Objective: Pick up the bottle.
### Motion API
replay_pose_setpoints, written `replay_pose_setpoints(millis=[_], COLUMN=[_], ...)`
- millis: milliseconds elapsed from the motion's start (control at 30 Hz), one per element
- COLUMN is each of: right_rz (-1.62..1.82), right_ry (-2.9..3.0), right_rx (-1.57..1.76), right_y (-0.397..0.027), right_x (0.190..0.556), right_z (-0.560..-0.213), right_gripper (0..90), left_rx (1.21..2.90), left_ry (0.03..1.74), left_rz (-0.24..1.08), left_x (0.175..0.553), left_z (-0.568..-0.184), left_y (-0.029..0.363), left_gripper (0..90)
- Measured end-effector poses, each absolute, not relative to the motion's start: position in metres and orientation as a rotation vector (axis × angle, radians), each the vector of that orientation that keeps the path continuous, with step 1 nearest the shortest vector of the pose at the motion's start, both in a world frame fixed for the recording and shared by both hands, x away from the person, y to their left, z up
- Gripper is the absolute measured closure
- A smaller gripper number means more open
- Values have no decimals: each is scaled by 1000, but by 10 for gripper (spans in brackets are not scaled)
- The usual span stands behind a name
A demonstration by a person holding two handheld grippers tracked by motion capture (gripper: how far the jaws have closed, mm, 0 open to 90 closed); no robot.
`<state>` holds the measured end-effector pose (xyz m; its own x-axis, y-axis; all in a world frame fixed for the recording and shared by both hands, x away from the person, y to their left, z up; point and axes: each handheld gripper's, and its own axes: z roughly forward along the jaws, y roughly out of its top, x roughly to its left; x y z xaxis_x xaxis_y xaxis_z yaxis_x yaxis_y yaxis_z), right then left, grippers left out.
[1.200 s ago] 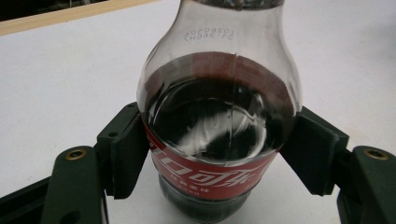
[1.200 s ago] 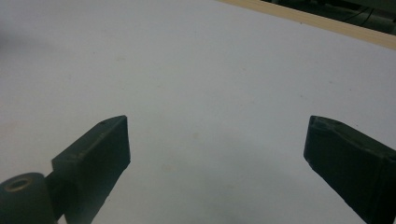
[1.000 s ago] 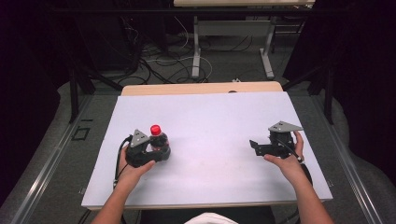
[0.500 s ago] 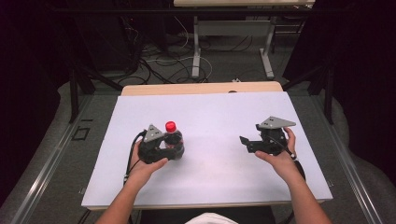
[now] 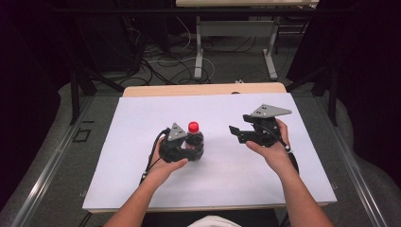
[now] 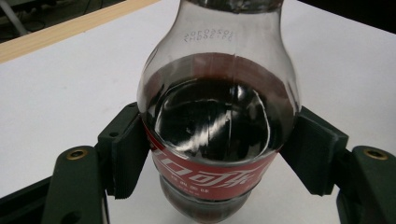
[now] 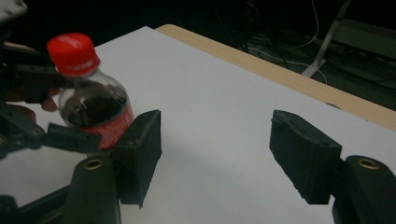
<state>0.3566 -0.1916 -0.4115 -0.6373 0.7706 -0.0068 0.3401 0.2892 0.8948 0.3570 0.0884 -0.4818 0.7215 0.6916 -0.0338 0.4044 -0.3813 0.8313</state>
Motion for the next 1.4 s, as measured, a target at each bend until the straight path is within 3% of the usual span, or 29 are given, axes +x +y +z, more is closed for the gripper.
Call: replay_pose_setpoints(millis=[300, 600, 1400], right_rz=[1322, 1365, 1272], right_ry=[2150, 2207, 2333], right_rx=[926, 940, 991], right_y=[-164, -136, -98], right_x=[359, 360, 364], right_z=[-397, -392, -411], right_gripper=[375, 481, 594], left_rx=[2036, 2058, 2063], left_ry=[787, 754, 742], left_rz=[363, 355, 350], left_x=[356, 352, 346], left_z=[-485, -490, -492], left_y=[72, 62, 55], left_gripper=[297, 298, 298])
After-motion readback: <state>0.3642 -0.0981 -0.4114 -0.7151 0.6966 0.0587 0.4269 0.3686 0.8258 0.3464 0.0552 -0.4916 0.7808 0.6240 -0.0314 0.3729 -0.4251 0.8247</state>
